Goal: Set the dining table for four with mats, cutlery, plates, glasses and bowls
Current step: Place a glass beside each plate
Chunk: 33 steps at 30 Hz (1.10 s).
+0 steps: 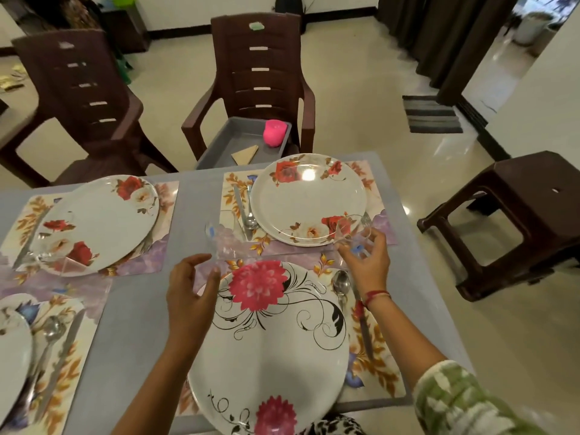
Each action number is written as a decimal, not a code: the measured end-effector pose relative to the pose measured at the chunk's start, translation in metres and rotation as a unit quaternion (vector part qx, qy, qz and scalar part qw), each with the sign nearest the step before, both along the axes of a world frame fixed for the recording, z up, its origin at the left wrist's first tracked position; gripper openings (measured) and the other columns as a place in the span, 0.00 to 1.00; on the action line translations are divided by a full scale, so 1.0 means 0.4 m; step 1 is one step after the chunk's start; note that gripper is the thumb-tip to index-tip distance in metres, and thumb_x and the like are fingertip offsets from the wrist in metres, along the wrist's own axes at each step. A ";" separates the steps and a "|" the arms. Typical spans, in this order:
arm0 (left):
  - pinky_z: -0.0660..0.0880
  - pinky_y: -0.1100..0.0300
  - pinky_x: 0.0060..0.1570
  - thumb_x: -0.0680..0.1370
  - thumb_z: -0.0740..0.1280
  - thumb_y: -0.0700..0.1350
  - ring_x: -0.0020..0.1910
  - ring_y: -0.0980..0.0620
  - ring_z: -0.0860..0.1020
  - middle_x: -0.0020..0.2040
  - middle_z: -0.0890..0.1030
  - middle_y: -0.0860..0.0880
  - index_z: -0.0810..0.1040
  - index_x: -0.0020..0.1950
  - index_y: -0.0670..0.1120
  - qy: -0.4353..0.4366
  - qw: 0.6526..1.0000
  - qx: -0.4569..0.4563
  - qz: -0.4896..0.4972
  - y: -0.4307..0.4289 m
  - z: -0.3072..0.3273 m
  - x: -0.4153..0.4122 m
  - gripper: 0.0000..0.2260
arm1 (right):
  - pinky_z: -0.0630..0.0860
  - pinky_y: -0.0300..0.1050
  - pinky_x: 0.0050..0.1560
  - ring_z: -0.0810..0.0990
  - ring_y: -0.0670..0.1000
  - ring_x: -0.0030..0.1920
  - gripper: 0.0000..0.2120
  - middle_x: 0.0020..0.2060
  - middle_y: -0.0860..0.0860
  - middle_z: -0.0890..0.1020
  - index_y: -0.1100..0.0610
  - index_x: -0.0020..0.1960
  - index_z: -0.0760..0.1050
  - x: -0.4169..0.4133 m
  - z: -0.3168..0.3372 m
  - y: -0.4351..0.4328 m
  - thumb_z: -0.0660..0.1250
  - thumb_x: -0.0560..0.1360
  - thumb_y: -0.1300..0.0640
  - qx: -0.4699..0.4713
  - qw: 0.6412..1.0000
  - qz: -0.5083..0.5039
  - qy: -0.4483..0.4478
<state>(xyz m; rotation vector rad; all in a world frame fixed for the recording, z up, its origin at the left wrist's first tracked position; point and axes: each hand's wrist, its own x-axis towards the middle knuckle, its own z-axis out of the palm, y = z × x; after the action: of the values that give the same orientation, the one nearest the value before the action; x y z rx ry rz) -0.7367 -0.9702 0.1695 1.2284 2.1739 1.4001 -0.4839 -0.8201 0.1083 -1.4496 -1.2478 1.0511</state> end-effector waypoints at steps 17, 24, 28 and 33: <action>0.67 0.71 0.55 0.74 0.64 0.51 0.56 0.53 0.74 0.54 0.76 0.50 0.74 0.57 0.49 -0.067 0.995 0.079 0.015 0.007 -0.004 0.017 0.13 | 0.68 0.44 0.62 0.67 0.47 0.62 0.42 0.63 0.48 0.65 0.51 0.70 0.60 0.051 0.068 -0.087 0.79 0.63 0.51 -0.020 0.997 0.015 -0.068; 0.72 0.64 0.61 0.75 0.63 0.42 0.58 0.50 0.75 0.56 0.76 0.44 0.72 0.56 0.48 -0.101 0.985 0.136 -0.030 0.043 0.057 0.161 0.10 | 0.71 0.41 0.54 0.70 0.47 0.59 0.27 0.62 0.48 0.67 0.49 0.64 0.68 0.138 0.121 -0.118 0.74 0.68 0.52 0.016 0.998 -0.009 -0.052; 0.75 0.54 0.60 0.75 0.64 0.42 0.57 0.53 0.77 0.55 0.78 0.47 0.74 0.56 0.47 -0.130 0.984 0.108 -0.049 0.078 0.051 0.259 0.10 | 0.71 0.34 0.49 0.72 0.47 0.59 0.21 0.62 0.49 0.71 0.48 0.61 0.69 0.219 0.128 -0.083 0.71 0.72 0.53 0.015 0.999 -0.023 -0.040; 0.75 0.66 0.50 0.75 0.65 0.40 0.53 0.61 0.78 0.52 0.78 0.53 0.74 0.55 0.47 -0.170 0.975 0.123 -0.073 0.145 0.091 0.471 0.10 | 0.71 0.32 0.48 0.75 0.48 0.56 0.14 0.57 0.49 0.74 0.52 0.58 0.73 0.378 0.118 -0.005 0.69 0.74 0.56 -0.015 1.000 -0.007 -0.003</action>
<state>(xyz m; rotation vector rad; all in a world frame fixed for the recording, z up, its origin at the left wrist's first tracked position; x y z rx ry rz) -0.5483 -0.9123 0.2060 1.1034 1.6887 1.7084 -0.3326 -0.8223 0.1556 -1.4821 -1.2297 1.0609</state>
